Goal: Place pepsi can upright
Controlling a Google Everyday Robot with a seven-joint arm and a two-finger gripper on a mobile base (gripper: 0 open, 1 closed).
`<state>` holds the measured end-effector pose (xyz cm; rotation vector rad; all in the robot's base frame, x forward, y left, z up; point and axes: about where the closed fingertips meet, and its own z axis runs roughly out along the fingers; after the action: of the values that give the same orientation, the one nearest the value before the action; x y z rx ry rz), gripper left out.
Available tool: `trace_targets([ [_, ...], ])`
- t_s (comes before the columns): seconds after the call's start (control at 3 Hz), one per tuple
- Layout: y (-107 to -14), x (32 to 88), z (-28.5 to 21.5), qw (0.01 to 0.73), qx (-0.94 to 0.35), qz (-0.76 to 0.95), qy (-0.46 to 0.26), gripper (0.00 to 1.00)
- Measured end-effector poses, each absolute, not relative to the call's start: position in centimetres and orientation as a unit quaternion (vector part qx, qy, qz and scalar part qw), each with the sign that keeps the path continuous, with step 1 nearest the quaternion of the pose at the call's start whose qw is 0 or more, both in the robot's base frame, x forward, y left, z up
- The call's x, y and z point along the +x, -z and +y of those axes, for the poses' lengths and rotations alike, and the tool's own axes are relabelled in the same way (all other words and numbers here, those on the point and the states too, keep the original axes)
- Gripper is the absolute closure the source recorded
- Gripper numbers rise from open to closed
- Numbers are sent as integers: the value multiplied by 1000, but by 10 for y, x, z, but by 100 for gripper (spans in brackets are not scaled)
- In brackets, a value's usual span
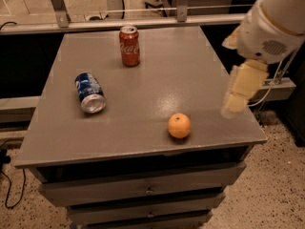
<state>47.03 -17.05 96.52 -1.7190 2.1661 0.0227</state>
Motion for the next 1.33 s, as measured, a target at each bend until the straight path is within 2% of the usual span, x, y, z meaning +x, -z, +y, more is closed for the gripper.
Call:
trace_targets([
  [1.0, -955, 557, 6, 225, -534, 809, -99, 0],
  [1.33, -955, 557, 7, 225, -534, 809, -99, 0],
])
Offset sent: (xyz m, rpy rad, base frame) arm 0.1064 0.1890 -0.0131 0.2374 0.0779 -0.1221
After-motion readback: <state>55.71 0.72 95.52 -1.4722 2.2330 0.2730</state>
